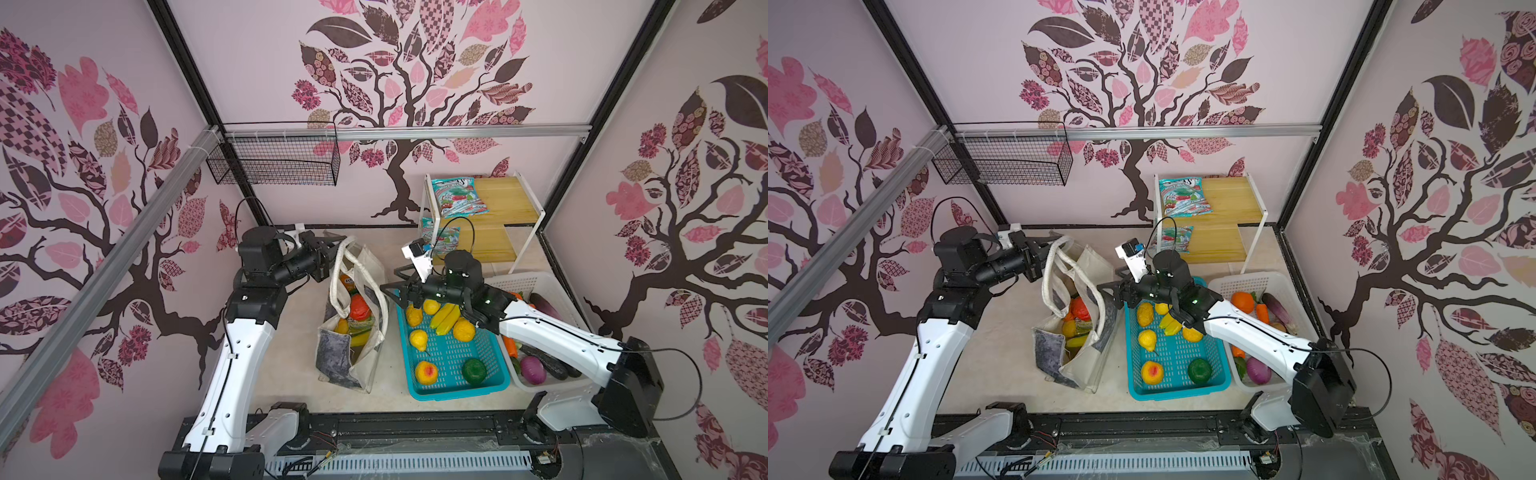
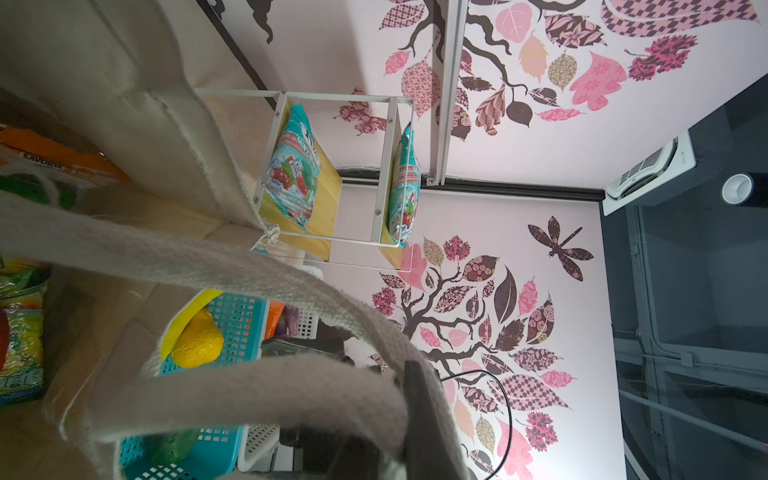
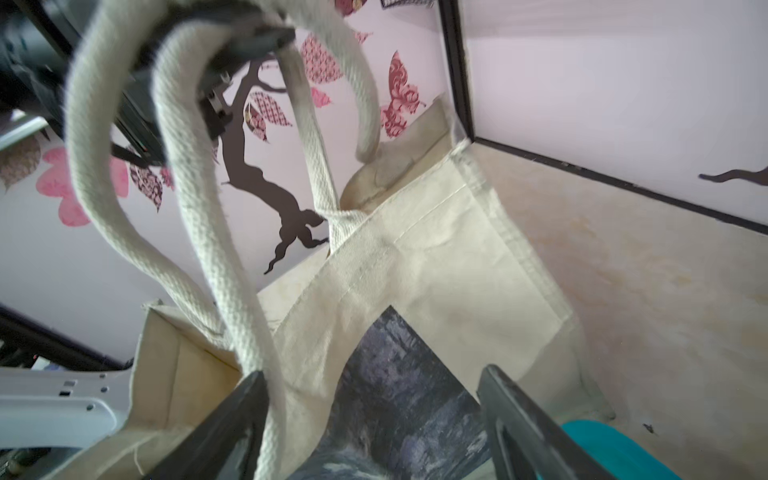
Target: Place the food into the grocery bag and tie it
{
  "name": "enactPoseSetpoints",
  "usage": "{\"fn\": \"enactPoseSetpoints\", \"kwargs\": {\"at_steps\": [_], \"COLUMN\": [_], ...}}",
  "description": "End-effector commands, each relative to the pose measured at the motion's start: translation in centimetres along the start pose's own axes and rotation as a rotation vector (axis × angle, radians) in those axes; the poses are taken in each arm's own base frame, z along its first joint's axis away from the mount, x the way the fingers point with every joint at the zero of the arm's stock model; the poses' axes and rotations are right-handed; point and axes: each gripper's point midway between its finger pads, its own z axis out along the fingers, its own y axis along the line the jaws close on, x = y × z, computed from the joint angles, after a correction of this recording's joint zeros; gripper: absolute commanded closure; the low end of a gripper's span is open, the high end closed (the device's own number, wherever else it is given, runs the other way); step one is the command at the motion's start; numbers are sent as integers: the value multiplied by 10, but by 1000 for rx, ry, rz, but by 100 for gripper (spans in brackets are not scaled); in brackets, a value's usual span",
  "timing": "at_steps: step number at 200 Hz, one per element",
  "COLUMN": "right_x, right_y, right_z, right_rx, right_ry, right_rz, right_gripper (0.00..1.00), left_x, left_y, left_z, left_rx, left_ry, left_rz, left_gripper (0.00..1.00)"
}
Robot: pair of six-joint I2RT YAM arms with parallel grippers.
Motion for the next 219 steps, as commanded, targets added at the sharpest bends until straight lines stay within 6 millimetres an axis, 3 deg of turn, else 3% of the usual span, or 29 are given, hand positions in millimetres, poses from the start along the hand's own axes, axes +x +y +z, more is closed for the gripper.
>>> {"fn": "enactPoseSetpoints", "kwargs": {"at_steps": [1,29,33,40,58,83,148,184,219], "right_x": [-7,-12,-12,-11,-14,-16,-34,-41,-46], "right_y": [21,39,40,40,45,69,124,124,128], "right_z": [12,16,16,16,13,11,32,52,64], "right_rx": [-139,-220,-220,-218,-237,-317,-510,-517,-532], "right_ry": [2,-16,-19,-21,-41,-127,-185,-188,-229], "right_rz": [-79,-106,-116,-126,-136,-202,-230,-216,-207], "right_gripper": [22,20,13,11,11,13,14,14,23], "left_x": [12,17,18,18,16,14,8,7,6], "left_y": [-12,-22,-22,-22,-14,-14,-2,7,11], "left_z": [-6,-10,-10,-10,-10,-9,-8,-9,-14], "left_rx": [65,174,184,192,161,161,118,84,35], "left_ry": [47,83,88,93,79,69,31,18,8], "left_rz": [109,155,152,153,158,179,215,251,330], "left_gripper": [100,100,100,100,100,100,100,100,100]}}
